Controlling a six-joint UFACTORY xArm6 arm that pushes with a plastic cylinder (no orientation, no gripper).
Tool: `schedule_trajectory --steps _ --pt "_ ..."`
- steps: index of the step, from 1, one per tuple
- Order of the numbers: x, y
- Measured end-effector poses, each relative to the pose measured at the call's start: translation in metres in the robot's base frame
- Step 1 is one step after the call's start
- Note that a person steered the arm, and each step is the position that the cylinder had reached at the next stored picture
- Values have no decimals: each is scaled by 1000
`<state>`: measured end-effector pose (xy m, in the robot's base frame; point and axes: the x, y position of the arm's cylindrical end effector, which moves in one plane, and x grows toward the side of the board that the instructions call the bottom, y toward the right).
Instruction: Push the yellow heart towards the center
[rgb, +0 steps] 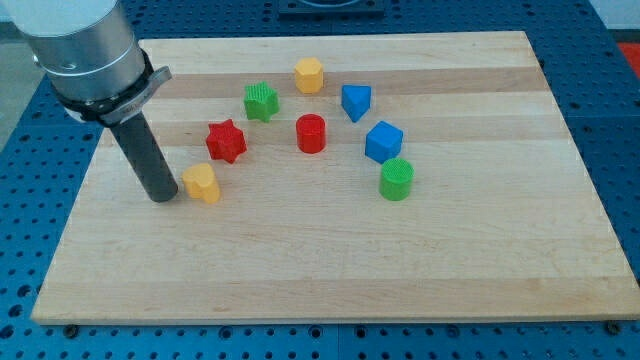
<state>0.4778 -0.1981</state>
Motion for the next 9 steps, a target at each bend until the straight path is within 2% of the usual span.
schedule_trajectory --steps 7,9 --pt "-17 11" --pt "-29 66"
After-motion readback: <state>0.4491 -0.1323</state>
